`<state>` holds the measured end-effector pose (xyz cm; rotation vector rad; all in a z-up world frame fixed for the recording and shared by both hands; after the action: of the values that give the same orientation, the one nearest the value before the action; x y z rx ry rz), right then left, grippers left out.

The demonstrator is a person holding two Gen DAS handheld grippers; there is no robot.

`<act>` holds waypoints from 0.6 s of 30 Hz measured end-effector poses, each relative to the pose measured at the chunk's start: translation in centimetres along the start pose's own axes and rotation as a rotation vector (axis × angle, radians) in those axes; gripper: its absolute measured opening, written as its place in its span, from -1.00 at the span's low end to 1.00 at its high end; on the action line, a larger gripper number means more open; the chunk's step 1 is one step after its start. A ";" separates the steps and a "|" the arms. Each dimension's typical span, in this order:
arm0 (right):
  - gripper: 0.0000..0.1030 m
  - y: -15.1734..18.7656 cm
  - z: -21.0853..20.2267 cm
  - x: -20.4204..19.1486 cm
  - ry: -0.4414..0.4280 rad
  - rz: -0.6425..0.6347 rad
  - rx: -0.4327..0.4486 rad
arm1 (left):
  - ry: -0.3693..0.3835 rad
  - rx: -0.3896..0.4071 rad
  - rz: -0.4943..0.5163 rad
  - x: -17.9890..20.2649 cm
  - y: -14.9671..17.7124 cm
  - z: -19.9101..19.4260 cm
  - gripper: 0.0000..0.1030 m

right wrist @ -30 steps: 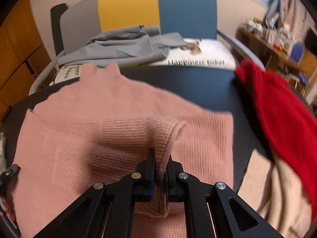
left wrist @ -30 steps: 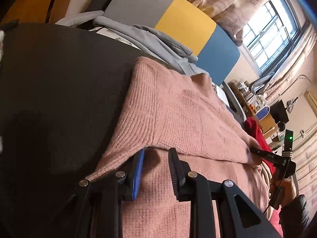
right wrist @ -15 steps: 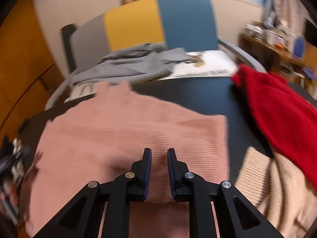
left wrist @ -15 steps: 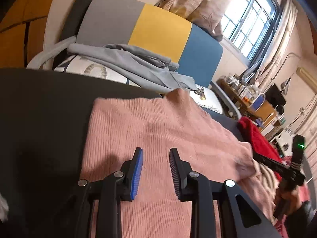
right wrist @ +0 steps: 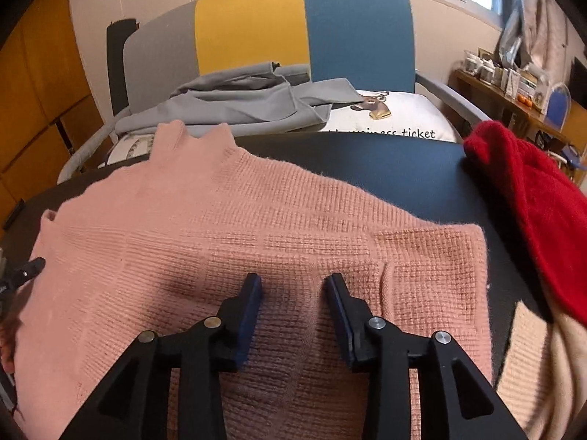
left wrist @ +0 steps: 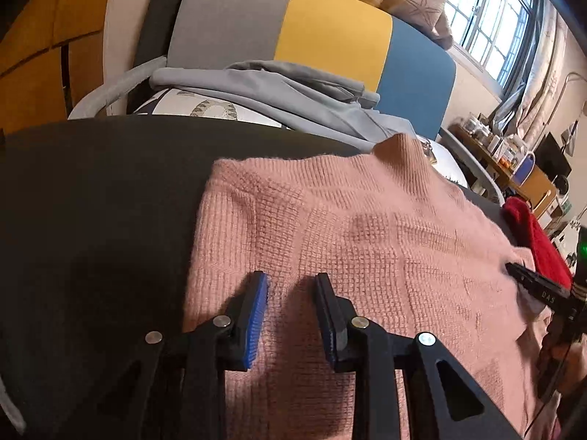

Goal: Fold clothes
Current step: 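Open the right gripper and lift both grippers off the folded sweater, then grasp the pink sweater hem with both grippers and lift it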

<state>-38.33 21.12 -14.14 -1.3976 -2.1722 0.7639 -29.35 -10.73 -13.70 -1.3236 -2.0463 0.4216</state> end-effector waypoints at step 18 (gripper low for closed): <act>0.40 -3.6 -2.5 -0.1 -0.405 0.040 0.092 | 0.169 -0.007 0.127 5.9 -3.8 -1.5 -0.31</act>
<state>-39.16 20.34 -9.84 -1.3332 -2.3709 1.2369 -32.58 -7.20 -8.34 -1.4474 -1.8331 0.3461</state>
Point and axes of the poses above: each gripper's, at about its wrist camera, not at the fingertips, and z roughly the way its jaws point, x to its right, y to its underside, the point moved 9 cm from there along z, roughly the way its jaws point, and after that the axes turned 11 degrees about -z, right-handed, at the moved point
